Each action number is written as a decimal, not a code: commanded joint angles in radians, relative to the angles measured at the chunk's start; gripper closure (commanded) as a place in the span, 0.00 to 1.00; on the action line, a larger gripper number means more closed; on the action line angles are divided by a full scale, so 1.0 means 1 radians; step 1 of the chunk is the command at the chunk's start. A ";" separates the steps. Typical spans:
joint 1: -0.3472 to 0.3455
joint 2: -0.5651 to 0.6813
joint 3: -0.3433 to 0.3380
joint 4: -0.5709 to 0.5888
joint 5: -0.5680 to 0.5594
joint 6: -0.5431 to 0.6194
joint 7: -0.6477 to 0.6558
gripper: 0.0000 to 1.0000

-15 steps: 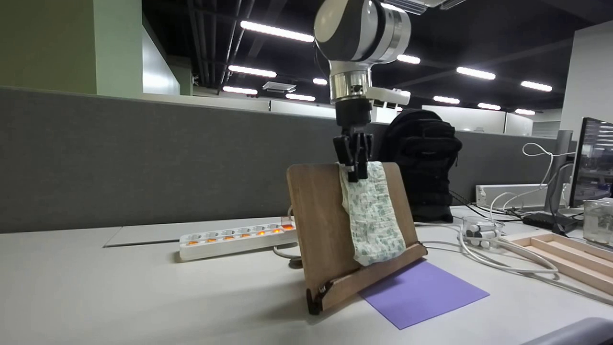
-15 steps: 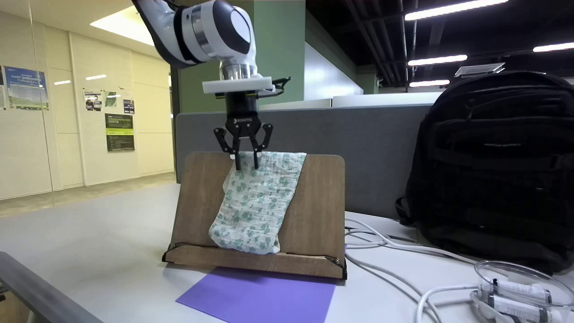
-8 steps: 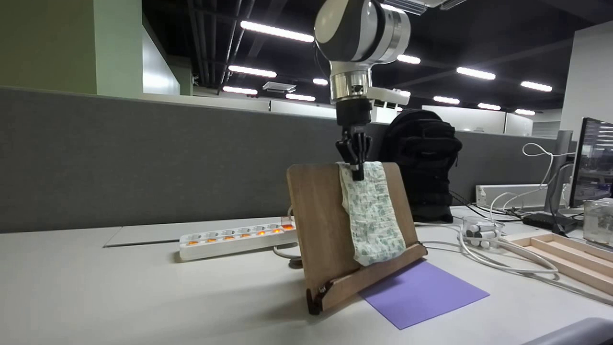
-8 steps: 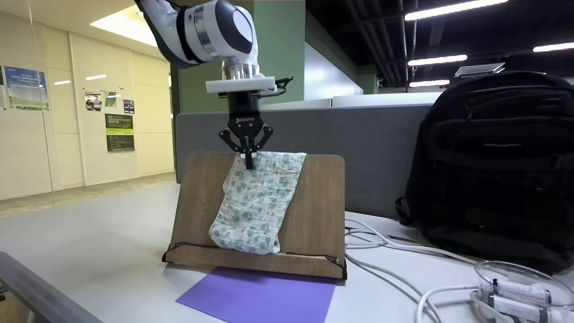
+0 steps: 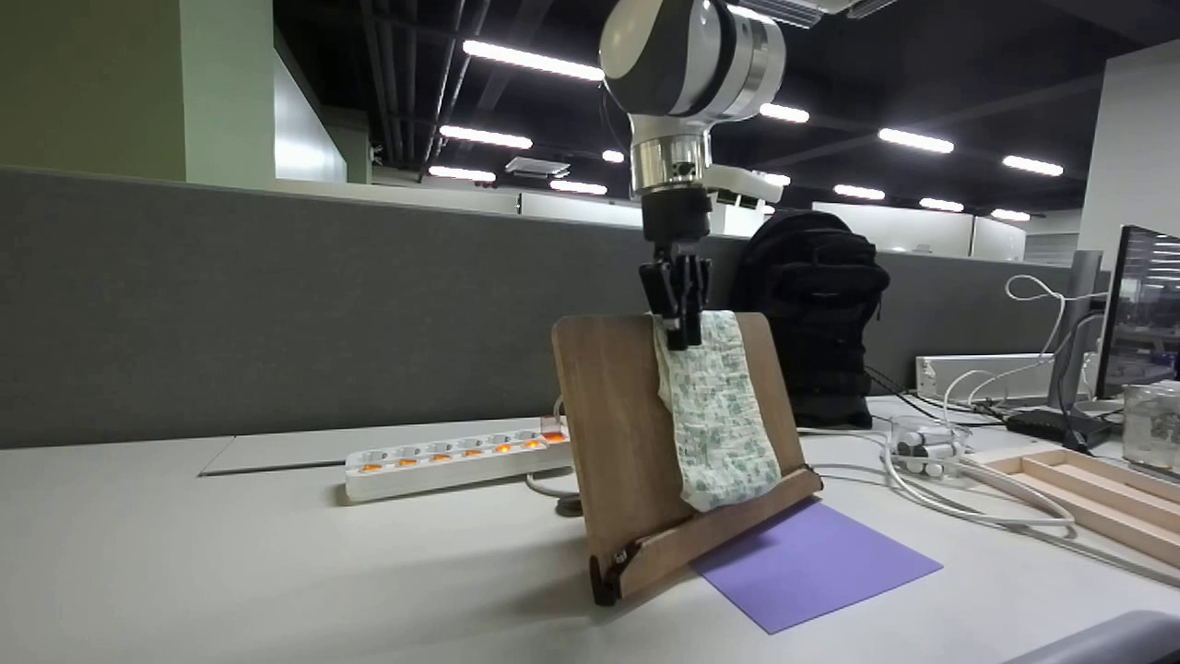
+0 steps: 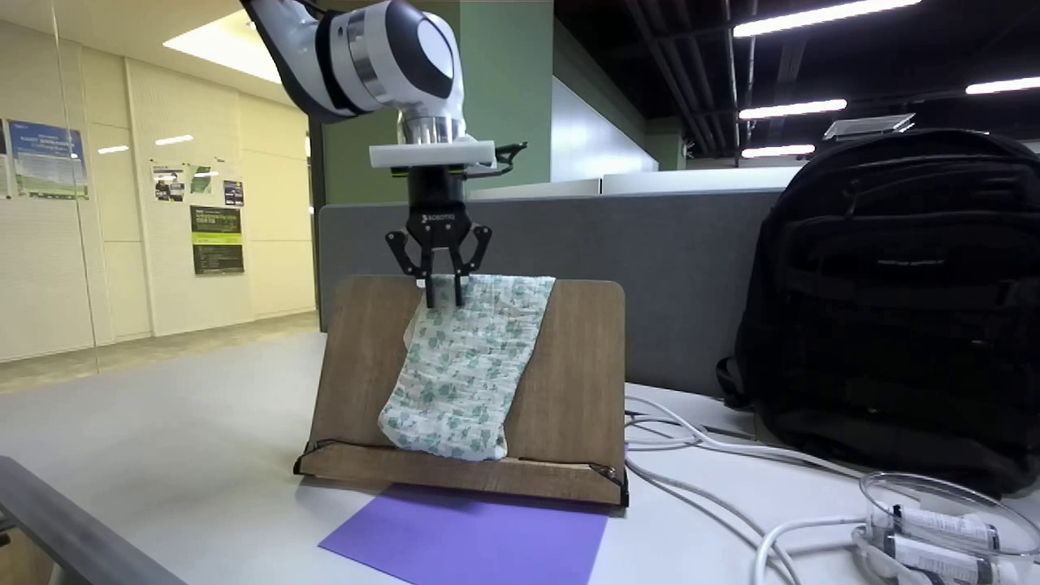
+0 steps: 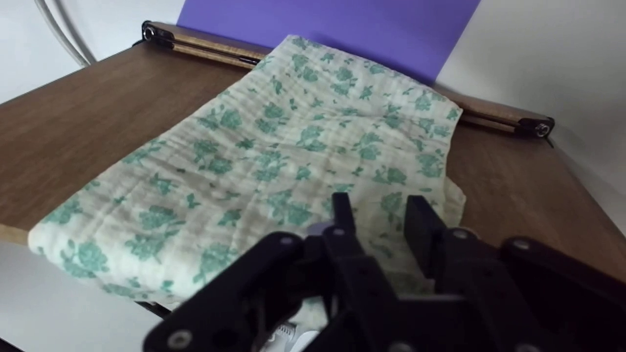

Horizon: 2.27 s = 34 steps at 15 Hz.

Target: Get the kitchen towel from the wooden board and place it on the table

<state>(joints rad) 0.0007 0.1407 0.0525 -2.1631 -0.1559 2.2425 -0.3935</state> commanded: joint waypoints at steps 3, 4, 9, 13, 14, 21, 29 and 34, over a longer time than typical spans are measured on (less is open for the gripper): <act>0.029 -0.002 0.019 0.013 0.011 -0.005 -0.001 0.20; 0.032 -0.003 0.022 0.011 0.010 0.001 0.000 0.13; 0.040 -0.001 0.023 0.009 -0.003 0.027 0.021 0.00; 0.041 -0.005 0.006 -0.002 -0.029 0.091 0.128 0.35; 0.044 -0.006 -0.002 -0.005 -0.046 0.115 0.194 0.44; 0.071 0.006 -0.018 -0.018 -0.097 0.148 0.575 0.90; 0.062 -0.135 -0.019 -0.114 -0.022 0.101 0.703 0.98; -0.008 -0.352 -0.063 -0.276 0.062 0.062 0.749 0.98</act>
<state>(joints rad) 0.0332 -0.0446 0.0179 -2.3145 -0.1254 2.3157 0.3050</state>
